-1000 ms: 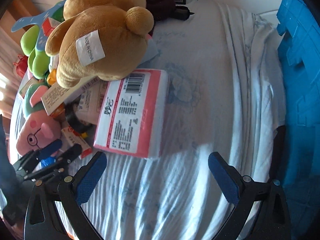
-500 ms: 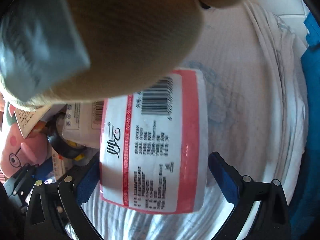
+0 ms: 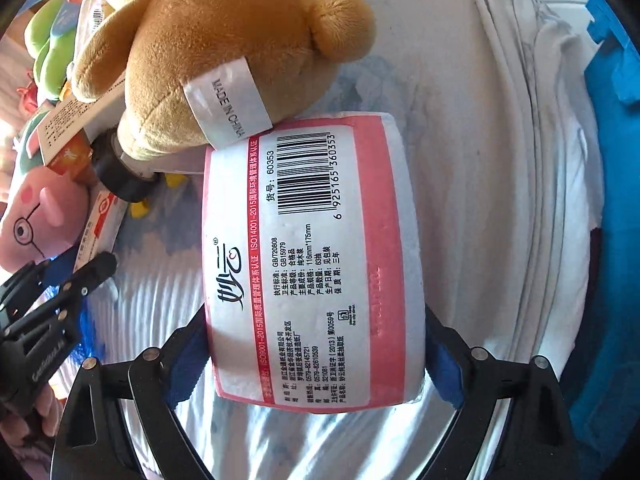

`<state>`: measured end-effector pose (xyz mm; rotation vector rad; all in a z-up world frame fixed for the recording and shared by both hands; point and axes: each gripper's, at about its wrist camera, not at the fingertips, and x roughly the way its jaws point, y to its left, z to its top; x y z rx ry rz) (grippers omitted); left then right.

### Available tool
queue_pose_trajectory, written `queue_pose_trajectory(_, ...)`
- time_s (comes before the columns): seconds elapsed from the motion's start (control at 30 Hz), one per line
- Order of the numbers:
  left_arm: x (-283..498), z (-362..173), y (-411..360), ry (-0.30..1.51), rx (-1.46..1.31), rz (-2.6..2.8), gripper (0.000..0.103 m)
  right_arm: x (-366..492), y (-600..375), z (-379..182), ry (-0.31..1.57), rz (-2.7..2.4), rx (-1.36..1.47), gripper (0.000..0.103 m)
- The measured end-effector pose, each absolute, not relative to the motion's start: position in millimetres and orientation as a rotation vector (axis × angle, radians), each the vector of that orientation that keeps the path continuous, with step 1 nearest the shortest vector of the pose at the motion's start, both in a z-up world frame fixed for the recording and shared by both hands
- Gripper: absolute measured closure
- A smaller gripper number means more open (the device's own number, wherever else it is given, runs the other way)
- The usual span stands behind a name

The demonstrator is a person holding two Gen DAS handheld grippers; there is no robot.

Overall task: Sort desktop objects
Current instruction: 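Grasp the red-white ointment box with left tool while right tool grasps the pink tissue pack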

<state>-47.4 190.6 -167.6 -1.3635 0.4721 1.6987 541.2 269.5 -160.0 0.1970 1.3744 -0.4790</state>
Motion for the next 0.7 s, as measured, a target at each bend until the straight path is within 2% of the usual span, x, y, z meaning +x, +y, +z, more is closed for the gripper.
queue_pose_trajectory(0.1, -46.2, -171.6, 197.7, 0.500, -1.387, 1.695, 0.070, 539.2, 269.0, -156.3, 1.365, -0.497, 0.188, 0.001)
queue_pose_trajectory(0.3, -40.9, -169.8, 201.6, 0.485, -1.370, 1.679, 0.070, 537.4, 266.5, -151.1, 1.339, -0.504, 0.185, 0.001)
queue_pose_trajectory(0.37, -36.4, -166.8, 196.7, 0.501, -1.347, 1.695, 0.076, 534.4, 268.2, -152.0, 1.342, -0.508, 0.163, 0.013)
queue_pose_trajectory(0.7, -10.5, -135.3, 150.4, 0.444, -1.286, 1.698, 0.077, 495.6, 299.3, -136.3, 1.331, -0.454, 0.138, 0.014)
